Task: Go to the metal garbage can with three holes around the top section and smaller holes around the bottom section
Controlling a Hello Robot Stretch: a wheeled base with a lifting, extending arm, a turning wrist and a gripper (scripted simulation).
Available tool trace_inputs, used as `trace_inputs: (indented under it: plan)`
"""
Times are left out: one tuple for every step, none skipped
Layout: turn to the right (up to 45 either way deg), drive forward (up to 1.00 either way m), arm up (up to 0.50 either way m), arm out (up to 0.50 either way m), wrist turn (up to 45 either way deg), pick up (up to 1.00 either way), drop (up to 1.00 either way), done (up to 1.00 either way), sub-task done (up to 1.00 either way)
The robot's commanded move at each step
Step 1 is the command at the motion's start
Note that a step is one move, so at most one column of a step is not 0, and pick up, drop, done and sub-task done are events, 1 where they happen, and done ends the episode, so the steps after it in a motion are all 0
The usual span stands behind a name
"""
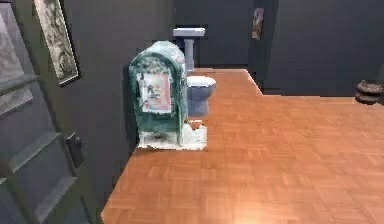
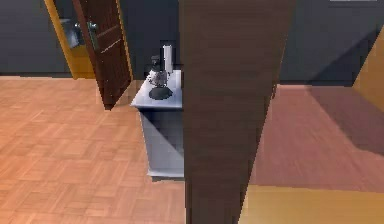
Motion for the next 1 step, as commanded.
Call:
trace_inputs:
  plan:
    - [0.0,0.15,0.0,0.0,0.0,0.0,0.0,0.0,0.0]
